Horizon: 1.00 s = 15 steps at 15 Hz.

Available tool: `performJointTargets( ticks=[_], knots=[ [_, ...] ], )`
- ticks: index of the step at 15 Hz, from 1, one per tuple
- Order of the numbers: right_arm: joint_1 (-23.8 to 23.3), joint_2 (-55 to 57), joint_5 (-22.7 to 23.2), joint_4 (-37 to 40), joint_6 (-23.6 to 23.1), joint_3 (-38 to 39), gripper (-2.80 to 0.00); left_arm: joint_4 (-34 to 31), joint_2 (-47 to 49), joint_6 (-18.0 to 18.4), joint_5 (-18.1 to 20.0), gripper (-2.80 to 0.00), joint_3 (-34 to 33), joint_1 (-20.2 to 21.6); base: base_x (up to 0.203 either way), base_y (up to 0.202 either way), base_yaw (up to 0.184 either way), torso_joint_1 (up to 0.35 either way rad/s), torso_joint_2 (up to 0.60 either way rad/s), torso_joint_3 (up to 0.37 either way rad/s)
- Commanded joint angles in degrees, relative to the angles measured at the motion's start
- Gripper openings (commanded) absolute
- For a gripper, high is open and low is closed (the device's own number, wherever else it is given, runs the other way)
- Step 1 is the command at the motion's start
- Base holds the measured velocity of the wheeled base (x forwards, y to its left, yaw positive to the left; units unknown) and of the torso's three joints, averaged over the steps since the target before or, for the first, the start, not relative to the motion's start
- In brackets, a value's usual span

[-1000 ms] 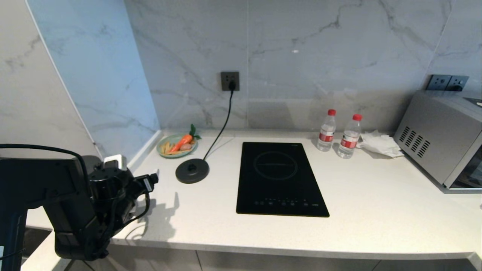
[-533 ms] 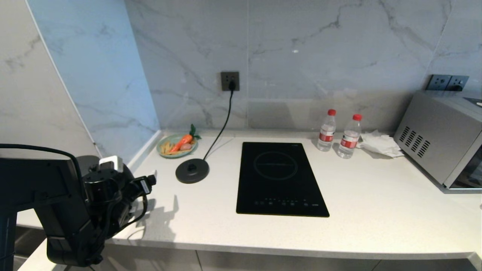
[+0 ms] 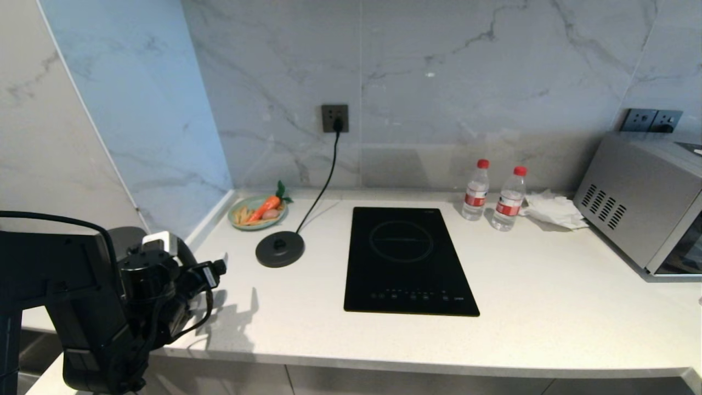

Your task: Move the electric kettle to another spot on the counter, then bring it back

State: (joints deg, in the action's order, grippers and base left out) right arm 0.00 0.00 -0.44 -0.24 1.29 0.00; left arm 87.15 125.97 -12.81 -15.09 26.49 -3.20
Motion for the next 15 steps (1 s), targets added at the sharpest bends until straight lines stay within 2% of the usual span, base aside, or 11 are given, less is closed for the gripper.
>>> performJointTargets(
  ticks=[1,8,15],
  knots=[
    [0.00,0.00,0.00,-0.02,0.03,0.00,-2.80,0.51,-0.11,-0.11,-0.20,0.00,-0.12,0.48,0.000,0.000,0.000,0.000,0.00,0.000],
    [0.00,0.00,0.00,-0.02,0.03,0.00,-2.80,0.51,-1.21,-1.07,0.15,0.00,-1.79,0.69,0.000,0.000,0.000,0.000,0.00,0.000],
    [0.00,0.00,0.00,-0.02,0.03,0.00,-2.80,0.51,-0.63,-1.07,-0.38,0.00,-2.15,-1.54,0.000,0.000,0.000,0.000,0.00,0.000]
  ],
)
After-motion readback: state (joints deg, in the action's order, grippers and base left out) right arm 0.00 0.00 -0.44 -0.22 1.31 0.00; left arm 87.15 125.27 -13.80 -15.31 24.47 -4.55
